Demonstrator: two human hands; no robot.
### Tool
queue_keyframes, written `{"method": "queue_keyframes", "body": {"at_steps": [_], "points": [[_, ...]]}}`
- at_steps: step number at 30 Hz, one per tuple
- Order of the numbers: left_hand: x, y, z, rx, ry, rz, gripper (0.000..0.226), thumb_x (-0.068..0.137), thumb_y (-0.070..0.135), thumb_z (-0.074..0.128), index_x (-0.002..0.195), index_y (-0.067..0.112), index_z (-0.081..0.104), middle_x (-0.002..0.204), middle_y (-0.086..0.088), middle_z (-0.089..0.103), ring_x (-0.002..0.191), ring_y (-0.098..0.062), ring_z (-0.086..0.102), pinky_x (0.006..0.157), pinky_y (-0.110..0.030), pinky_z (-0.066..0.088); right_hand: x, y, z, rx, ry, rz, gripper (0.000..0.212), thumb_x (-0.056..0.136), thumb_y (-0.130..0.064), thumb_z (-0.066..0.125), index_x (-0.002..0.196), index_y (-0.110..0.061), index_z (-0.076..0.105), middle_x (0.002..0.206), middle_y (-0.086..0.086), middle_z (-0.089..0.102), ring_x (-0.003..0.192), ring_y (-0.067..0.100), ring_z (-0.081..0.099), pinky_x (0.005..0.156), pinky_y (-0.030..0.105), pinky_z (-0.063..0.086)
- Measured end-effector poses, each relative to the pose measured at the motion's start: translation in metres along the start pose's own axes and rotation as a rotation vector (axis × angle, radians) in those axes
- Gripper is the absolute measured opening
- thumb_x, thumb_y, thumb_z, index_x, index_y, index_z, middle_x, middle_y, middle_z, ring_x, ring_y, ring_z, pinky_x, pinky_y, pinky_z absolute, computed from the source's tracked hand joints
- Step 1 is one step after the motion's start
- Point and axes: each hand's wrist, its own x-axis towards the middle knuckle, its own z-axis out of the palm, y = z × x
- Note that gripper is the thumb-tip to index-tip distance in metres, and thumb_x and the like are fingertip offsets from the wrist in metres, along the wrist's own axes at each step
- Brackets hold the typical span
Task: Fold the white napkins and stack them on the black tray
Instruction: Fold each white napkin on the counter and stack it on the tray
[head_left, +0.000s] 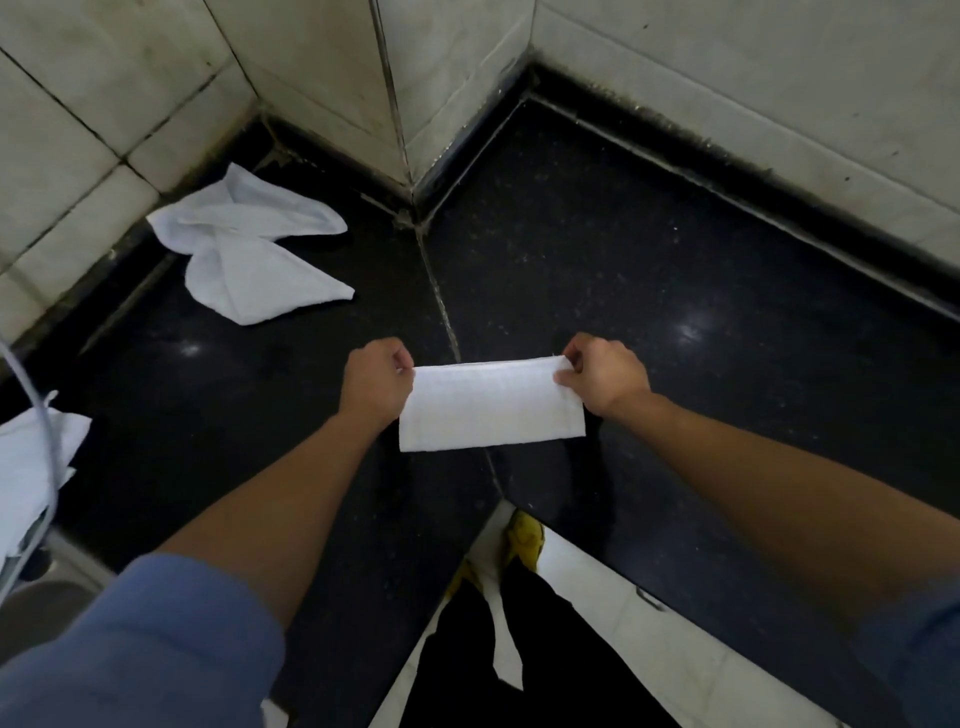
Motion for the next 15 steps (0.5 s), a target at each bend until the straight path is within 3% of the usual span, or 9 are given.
{"method": "queue_keyframes", "body": {"at_steps": [4,7,9,11,13,15], "points": [[0.008,-0.005,0.007,0.115,-0.015,0.008,0.003,0.087,0.013,0.063,0.085,0.015,0.061,0.086,-0.005,0.062,0.081,-0.021,0.06,0.069,-0.032,0.047,-0.001,0.003,0.005,-0.071,0.013,0.033,0.026,0.091,-0.041,0.058,0.108,-0.022,0.052,0.102,0.005,0.064,0.085,0.024,0.06,0.068,0.034,0.047],[0.002,-0.011,0.006,0.233,0.03,0.064,0.015,0.087,0.021,0.063,0.1,0.012,0.06,0.102,-0.008,0.056,0.089,-0.024,0.056,0.069,-0.035,0.045,-0.008,0.008,0.003,-0.145,0.079,-0.004,0.034,0.091,-0.042,0.057,0.118,-0.022,0.048,0.111,0.003,0.057,0.099,0.026,0.058,0.075,0.037,0.047],[-0.008,-0.008,0.005,0.282,0.095,0.173,0.013,0.087,0.016,0.061,0.099,0.011,0.06,0.103,-0.009,0.052,0.093,-0.025,0.053,0.067,-0.035,0.043,-0.016,0.007,0.002,-0.162,0.156,-0.099,0.029,0.092,-0.034,0.056,0.117,-0.021,0.051,0.113,0.003,0.052,0.105,0.024,0.052,0.077,0.038,0.046],[-0.025,-0.002,0.009,0.3,0.083,0.384,0.003,0.084,0.007,0.06,0.086,0.009,0.061,0.091,-0.009,0.055,0.082,-0.027,0.055,0.058,-0.035,0.044,-0.027,-0.003,0.01,-0.155,0.18,-0.268,0.02,0.093,-0.027,0.054,0.111,-0.018,0.057,0.11,0.004,0.053,0.1,0.024,0.053,0.074,0.037,0.047],[-0.047,-0.005,0.018,0.329,0.004,0.531,0.007,0.08,0.005,0.062,0.075,0.009,0.06,0.076,-0.008,0.057,0.066,-0.029,0.058,0.05,-0.035,0.048,-0.041,-0.015,0.024,-0.176,0.074,-0.417,0.017,0.095,-0.025,0.049,0.104,-0.015,0.061,0.105,0.005,0.059,0.092,0.026,0.059,0.07,0.037,0.05],[-0.066,-0.017,0.022,0.37,-0.123,0.487,0.009,0.086,0.011,0.059,0.077,0.011,0.06,0.077,-0.005,0.059,0.065,-0.027,0.059,0.054,-0.038,0.05,-0.053,-0.017,0.037,-0.214,-0.083,-0.464,0.021,0.097,-0.029,0.045,0.101,-0.016,0.061,0.102,0.004,0.061,0.089,0.024,0.06,0.072,0.038,0.051]]}}
